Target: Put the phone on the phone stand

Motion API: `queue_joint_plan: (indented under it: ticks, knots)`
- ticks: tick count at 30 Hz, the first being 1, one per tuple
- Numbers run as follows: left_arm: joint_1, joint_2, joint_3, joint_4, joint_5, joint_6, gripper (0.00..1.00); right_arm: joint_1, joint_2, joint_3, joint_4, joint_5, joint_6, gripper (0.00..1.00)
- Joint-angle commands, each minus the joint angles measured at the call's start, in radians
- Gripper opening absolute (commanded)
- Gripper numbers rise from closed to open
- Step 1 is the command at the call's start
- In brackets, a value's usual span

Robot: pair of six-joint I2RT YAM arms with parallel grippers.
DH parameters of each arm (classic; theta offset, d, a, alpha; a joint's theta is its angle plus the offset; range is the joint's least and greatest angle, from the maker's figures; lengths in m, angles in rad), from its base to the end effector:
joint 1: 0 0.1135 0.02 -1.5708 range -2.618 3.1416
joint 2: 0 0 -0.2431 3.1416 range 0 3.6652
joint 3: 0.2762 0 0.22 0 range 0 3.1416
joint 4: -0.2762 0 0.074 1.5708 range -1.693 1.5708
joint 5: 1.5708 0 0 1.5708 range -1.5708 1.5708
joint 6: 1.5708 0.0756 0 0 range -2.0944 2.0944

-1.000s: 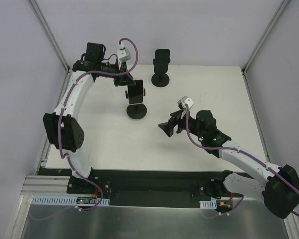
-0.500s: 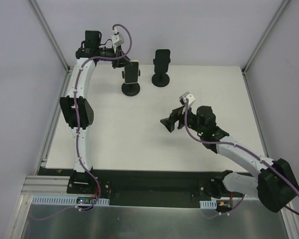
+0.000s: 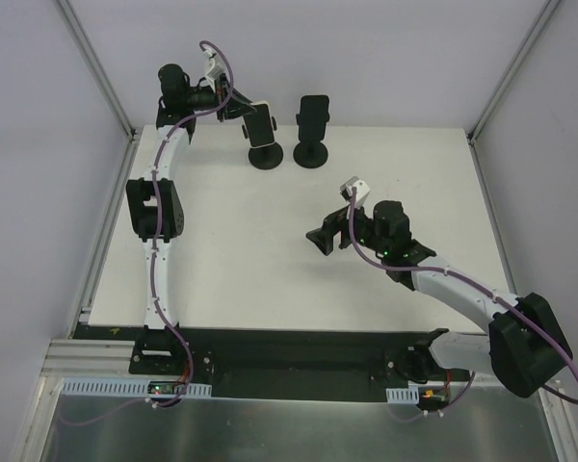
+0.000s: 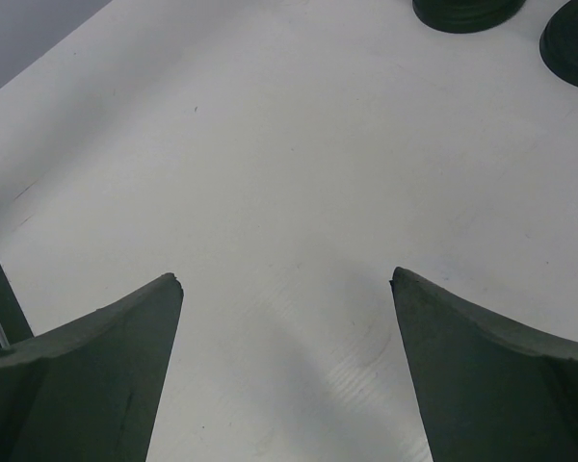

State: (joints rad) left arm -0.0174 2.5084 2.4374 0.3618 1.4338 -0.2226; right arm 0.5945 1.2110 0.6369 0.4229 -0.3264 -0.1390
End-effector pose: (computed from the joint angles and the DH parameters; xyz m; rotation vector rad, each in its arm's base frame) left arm 0.5108 -0.0838 0.3264 1.1302 1.1861 -1.0919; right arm 0.2256 0.1818 0.2545 -0.8518 1.5325 0.6152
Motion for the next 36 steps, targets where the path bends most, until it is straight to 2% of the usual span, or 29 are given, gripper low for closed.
queue_joint_plan:
  ticks: [1,4,10,11,13,15,16,21,24,26,27,28,29,31,32,34,35,36]
  knots:
    - [0.011,-0.108,-0.023,0.17,0.189,0.006,0.0,-0.004,0.022,0.058,0.06,-0.033,0.006,0.92]
    - [0.011,-0.03,0.104,0.17,0.195,-0.05,0.0,-0.004,0.036,0.064,0.062,-0.034,0.007,0.92]
    - [0.011,-0.033,0.068,0.172,0.191,-0.043,0.0,-0.004,0.033,0.061,0.063,-0.036,0.007,0.92]
    - [0.032,-0.03,0.063,0.17,0.163,-0.043,0.04,-0.002,0.033,0.061,0.063,-0.037,0.007,0.92]
    - [0.037,-0.033,0.054,0.167,0.146,-0.044,0.26,-0.004,0.036,0.064,0.065,-0.04,0.009,0.92]
    - [0.04,-0.037,0.052,0.154,0.116,-0.037,0.89,-0.002,0.038,0.064,0.065,-0.043,0.007,0.92]
    - [0.039,-0.045,0.051,0.143,0.106,-0.031,0.99,-0.004,0.039,0.064,0.063,-0.046,0.009,0.92]
    - [0.042,-0.106,0.02,0.08,0.051,0.041,0.99,-0.002,0.033,0.064,0.065,-0.048,0.01,0.92]
    - [0.046,-0.201,-0.072,0.013,-0.027,0.132,0.99,-0.002,0.025,0.061,0.065,-0.043,0.015,0.92]
    - [0.05,-0.319,-0.207,-0.071,-0.201,0.263,0.99,-0.002,0.019,0.058,0.057,-0.017,0.019,0.92]
    - [0.048,-0.368,-0.266,-0.076,-0.276,0.287,0.99,-0.002,0.018,0.06,0.048,0.002,0.029,0.93]
    - [0.047,-0.45,-0.367,-0.077,-0.435,0.298,0.99,-0.004,0.013,0.067,0.034,0.03,0.033,0.93]
    - [0.045,-0.488,-0.408,-0.073,-0.493,0.296,0.99,-0.004,0.009,0.07,0.001,0.088,0.033,0.93]
    - [0.047,-0.593,-0.513,-0.075,-0.606,0.279,0.99,-0.002,-0.004,0.073,-0.033,0.156,0.045,0.93]
    - [0.047,-0.632,-0.553,-0.073,-0.731,0.249,0.99,-0.002,-0.017,0.076,-0.07,0.24,0.056,0.93]
    - [0.045,-0.751,-0.674,-0.07,-0.873,0.194,0.99,-0.004,-0.03,0.089,-0.126,0.349,0.071,0.95]
    - [0.046,-0.791,-0.714,-0.086,-1.053,0.122,0.99,-0.004,-0.033,0.121,-0.226,0.489,0.099,0.95]
    - [0.039,-0.83,-0.747,-0.148,-1.138,0.086,0.99,-0.004,-0.031,0.142,-0.284,0.563,0.117,0.95]
